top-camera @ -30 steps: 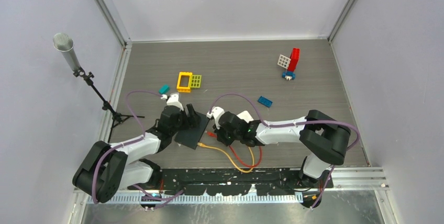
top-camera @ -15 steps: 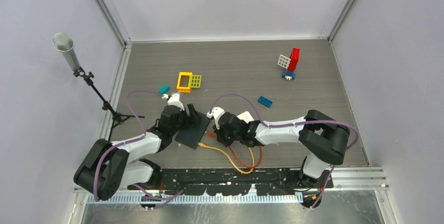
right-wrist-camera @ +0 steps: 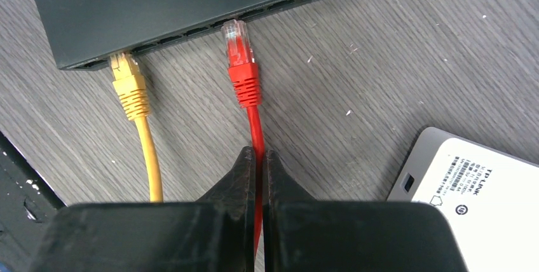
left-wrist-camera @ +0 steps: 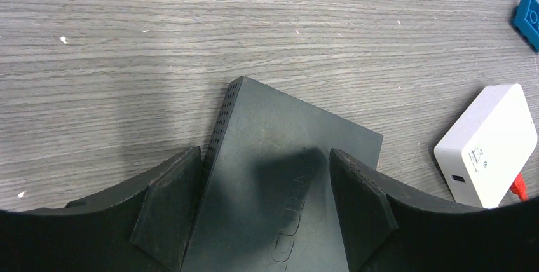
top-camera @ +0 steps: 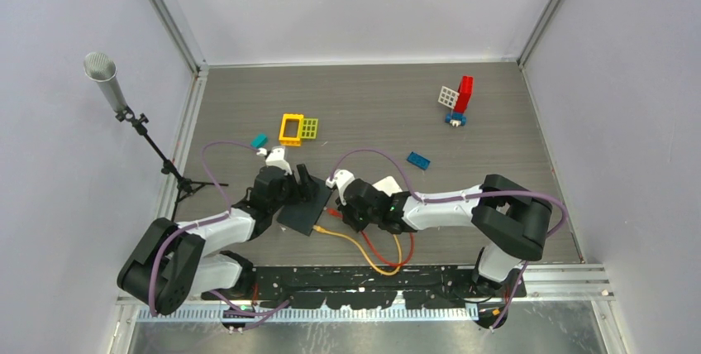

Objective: Insert the plug into the switch port
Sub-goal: Insert the connector into the switch port.

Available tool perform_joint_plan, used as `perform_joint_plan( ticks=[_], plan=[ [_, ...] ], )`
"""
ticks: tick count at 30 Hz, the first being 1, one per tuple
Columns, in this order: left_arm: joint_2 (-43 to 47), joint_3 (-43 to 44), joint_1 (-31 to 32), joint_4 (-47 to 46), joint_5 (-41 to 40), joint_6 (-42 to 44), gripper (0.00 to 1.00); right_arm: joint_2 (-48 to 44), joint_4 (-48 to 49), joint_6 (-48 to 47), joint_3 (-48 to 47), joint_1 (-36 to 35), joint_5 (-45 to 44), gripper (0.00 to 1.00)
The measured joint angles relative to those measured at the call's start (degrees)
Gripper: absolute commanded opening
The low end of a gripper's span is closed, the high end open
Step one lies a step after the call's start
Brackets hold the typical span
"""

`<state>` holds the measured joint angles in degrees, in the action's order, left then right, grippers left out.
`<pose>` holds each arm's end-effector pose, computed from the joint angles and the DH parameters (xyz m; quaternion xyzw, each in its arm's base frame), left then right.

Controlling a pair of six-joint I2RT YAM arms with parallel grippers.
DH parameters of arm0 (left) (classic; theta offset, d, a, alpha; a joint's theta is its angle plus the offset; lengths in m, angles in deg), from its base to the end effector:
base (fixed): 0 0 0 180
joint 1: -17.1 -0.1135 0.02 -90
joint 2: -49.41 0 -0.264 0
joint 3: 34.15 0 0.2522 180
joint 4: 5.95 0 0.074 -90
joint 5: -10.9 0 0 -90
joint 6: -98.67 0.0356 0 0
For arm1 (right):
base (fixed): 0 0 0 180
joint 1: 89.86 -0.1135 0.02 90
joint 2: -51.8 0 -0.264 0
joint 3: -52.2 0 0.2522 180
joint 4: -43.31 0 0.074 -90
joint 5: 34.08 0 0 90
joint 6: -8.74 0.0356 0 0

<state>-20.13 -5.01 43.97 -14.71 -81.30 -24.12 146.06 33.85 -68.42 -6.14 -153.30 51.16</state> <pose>0.1907 -0.0951 0.1399 -0.0544 0.8713 -0.2279 0.4312 0.1461 0.2856 0.1509 -0.3808 0.8424 0.2040 0.3220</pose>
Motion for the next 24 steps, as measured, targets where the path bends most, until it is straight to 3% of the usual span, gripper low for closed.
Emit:
perform_joint_plan(
  ticks=[24],
  plan=[
    [-1.11, 0.0, -0.28, -1.62, 0.52, 0.44, 0.74, -2.16, -0.04, 1.33, -0.09, -0.57, 0.76, 0.0]
  ],
)
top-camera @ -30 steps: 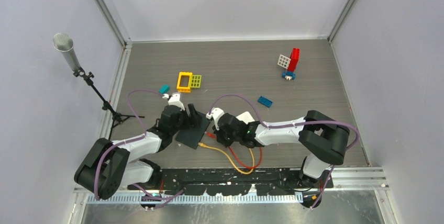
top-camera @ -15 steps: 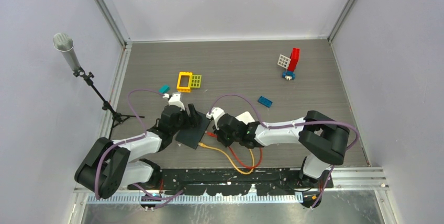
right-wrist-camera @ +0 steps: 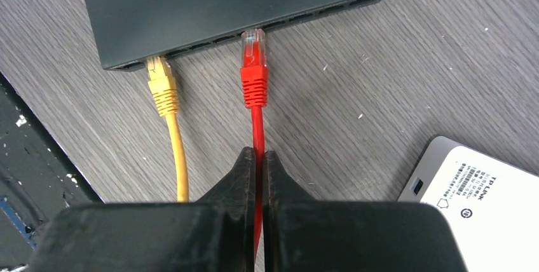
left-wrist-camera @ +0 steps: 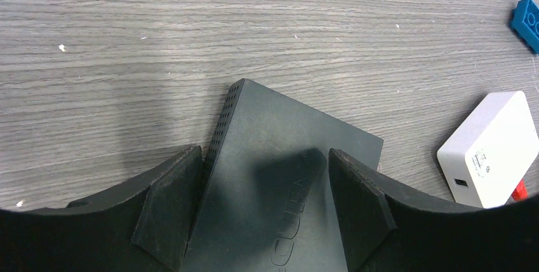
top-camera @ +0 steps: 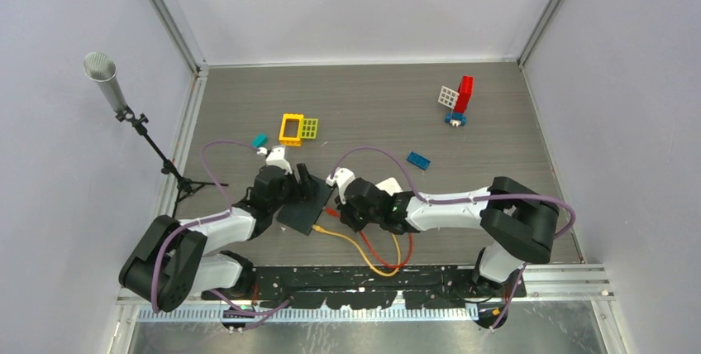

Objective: Insert the plug into the switch port
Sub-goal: Insert the connector into the switch port.

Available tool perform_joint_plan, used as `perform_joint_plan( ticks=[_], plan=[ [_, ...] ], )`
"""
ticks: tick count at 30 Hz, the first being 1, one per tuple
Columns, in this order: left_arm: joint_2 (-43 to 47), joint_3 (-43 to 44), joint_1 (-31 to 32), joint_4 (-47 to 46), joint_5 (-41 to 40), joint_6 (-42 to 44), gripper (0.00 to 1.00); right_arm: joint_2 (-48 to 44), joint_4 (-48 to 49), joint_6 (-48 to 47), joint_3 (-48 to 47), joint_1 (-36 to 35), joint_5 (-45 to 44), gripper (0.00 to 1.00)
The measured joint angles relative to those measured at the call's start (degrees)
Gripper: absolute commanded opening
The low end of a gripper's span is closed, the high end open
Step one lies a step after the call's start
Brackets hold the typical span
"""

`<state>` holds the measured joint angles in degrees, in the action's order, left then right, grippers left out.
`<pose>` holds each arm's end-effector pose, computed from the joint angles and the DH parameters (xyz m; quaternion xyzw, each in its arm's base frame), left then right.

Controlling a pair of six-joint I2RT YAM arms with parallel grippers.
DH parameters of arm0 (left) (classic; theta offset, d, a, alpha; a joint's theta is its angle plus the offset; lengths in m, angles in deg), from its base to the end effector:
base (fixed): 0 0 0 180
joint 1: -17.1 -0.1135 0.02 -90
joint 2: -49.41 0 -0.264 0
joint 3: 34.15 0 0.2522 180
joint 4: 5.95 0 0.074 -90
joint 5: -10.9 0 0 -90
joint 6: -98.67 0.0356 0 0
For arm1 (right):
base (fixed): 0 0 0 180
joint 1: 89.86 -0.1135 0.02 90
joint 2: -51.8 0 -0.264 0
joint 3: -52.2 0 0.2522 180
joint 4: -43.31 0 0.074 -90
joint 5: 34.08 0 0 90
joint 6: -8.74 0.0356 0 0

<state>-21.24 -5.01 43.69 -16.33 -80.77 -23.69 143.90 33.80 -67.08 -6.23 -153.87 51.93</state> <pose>0.1929 -0.0954 0.1388 -0.0510 0.8694 -0.2307 0.4340 0.1422 0.2860 0.1626 -0.3738 0.8376 0.2256 0.3283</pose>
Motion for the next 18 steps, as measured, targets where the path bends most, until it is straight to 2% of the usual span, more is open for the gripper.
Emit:
perform_joint_plan(
  ticks=[18],
  plan=[
    [0.0, 0.02, -0.22, 0.04, -0.02, 0.31, 0.73, 3.17, 1.33, 1.18, -0.04, -0.13, -1.9, 0.0]
  ],
)
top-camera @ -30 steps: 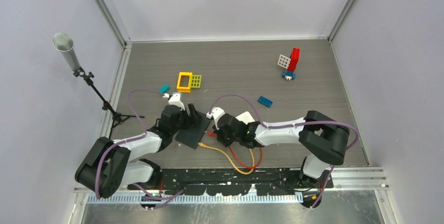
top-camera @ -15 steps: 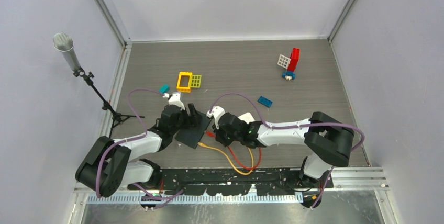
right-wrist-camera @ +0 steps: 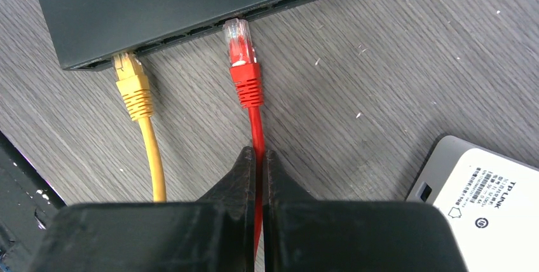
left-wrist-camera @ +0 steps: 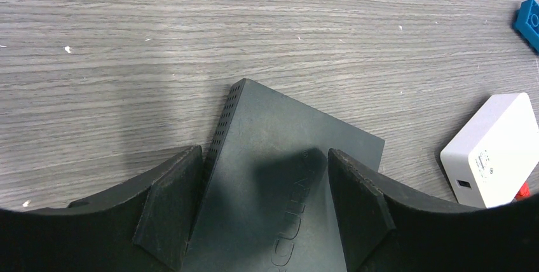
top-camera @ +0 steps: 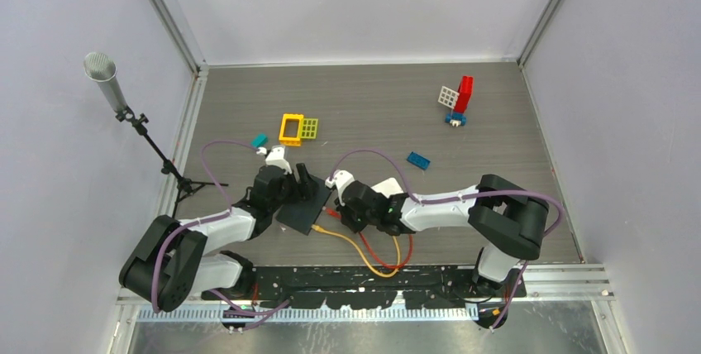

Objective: Insert the plug into the switch port
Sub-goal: Insert the connector into the switch port.

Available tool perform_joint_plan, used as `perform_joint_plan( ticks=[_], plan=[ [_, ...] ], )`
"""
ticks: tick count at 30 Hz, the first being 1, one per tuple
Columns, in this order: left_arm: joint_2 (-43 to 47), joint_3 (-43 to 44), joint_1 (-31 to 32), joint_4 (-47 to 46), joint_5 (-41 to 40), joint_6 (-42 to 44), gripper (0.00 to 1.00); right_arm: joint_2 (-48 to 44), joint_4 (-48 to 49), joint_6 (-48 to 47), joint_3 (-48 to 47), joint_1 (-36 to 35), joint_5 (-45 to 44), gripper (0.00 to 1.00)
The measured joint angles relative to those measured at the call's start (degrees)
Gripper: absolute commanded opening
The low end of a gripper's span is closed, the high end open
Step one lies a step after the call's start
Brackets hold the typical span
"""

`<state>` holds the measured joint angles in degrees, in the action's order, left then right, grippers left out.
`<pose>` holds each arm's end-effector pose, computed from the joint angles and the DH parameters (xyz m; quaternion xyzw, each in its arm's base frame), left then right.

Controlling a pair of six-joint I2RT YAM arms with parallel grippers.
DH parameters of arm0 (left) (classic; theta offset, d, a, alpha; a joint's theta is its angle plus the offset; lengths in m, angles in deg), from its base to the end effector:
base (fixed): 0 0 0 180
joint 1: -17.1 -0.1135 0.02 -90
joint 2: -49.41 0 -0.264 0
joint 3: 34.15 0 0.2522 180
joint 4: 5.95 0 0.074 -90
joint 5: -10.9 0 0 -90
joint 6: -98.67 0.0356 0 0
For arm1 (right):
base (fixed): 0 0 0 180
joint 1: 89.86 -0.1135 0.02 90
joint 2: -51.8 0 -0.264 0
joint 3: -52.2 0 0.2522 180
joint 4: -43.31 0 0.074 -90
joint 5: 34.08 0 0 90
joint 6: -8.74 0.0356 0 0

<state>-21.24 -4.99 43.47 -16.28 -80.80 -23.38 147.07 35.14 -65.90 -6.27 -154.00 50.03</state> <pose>0.1933 -0.0946 0.1388 -0.0504 0.8695 -0.2284 0.4350 0.1444 0.2896 0.1480 -0.3630 0.8484 0.2080 0.3244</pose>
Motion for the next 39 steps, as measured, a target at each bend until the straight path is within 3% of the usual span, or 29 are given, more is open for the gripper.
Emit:
perform_joint_plan(
  ticks=[39],
  plan=[
    [-0.24, 0.0, 0.0, -0.15, 0.02, -0.02, 0.73, -2.27, 3.61, -0.13, 2.38, -2.14, 0.07, 0.0]
  ],
)
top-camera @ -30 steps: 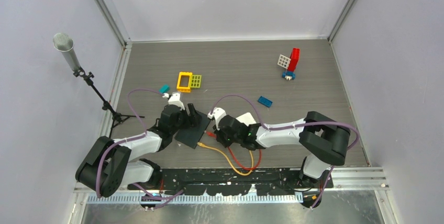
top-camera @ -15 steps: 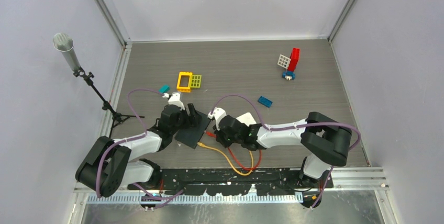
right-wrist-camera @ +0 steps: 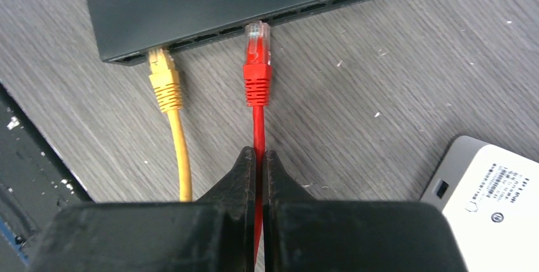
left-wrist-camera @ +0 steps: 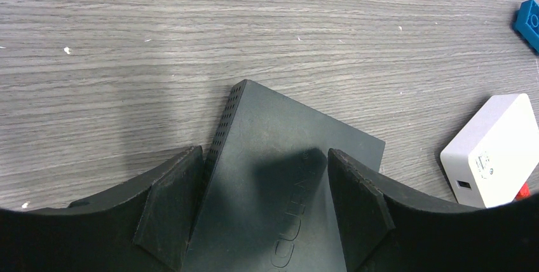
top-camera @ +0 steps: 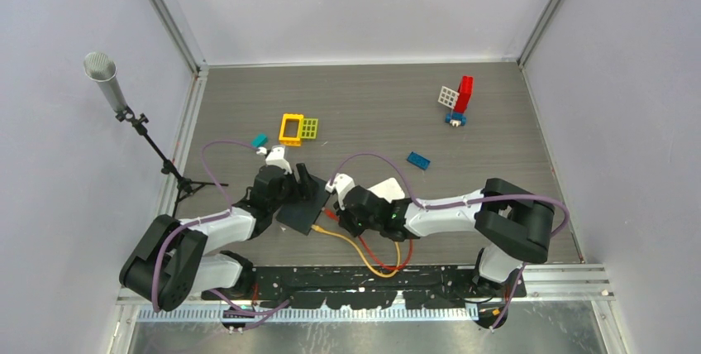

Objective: Insert the plug into the switch port
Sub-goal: Insert the connector into the switch port.

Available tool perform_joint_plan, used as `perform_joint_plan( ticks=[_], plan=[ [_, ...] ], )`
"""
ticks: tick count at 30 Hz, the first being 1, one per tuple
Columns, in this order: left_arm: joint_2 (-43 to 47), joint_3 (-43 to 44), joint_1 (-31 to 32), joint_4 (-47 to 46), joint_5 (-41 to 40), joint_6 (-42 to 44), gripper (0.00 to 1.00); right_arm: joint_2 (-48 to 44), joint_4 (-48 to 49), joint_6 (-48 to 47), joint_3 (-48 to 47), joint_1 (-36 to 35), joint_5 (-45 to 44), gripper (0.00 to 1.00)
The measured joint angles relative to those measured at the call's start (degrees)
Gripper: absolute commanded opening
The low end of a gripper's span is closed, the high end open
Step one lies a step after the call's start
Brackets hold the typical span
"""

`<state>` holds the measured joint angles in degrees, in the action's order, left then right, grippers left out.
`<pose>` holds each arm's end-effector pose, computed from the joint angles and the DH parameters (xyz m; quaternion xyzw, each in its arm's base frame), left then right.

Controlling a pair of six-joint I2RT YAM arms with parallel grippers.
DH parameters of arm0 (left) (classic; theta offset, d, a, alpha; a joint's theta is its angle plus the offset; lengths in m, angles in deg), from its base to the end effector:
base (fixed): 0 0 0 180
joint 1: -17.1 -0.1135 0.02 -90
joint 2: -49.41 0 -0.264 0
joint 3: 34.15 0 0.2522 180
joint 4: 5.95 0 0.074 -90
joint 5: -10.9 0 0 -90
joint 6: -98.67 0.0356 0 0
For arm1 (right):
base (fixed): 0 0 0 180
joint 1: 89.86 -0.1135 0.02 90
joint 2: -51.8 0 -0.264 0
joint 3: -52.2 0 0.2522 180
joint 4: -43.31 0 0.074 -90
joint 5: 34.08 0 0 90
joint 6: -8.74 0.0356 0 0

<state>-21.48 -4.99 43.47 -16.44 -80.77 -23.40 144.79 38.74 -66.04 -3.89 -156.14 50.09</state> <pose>0.1935 -0.0948 0.1382 -0.0505 0.8699 -0.2284 0.4343 0.1310 0.2892 0.1533 -0.3735 0.8306 0.2328 0.3412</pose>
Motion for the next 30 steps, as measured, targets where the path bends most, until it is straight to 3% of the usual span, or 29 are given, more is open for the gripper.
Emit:
perform_joint_plan(
  ticks=[8, 22, 30],
  plan=[
    [-0.15, 0.02, 0.0, -0.28, 0.0, 0.04, 0.73, 0.61, 0.39, 0.48, 0.02, -0.11, -6.01, 0.0],
    [-0.57, 0.0, -0.31, -0.7, 0.46, -0.13, 0.67, 2.56, 2.58, 1.64, 0.0, -0.09, -6.95, 0.01],
    [-1.97, -0.57, -0.87, -3.39, 0.55, -0.9, 0.56, 2.64, 2.12, 1.68, -0.24, -0.09, -6.97, 0.0]
  ],
)
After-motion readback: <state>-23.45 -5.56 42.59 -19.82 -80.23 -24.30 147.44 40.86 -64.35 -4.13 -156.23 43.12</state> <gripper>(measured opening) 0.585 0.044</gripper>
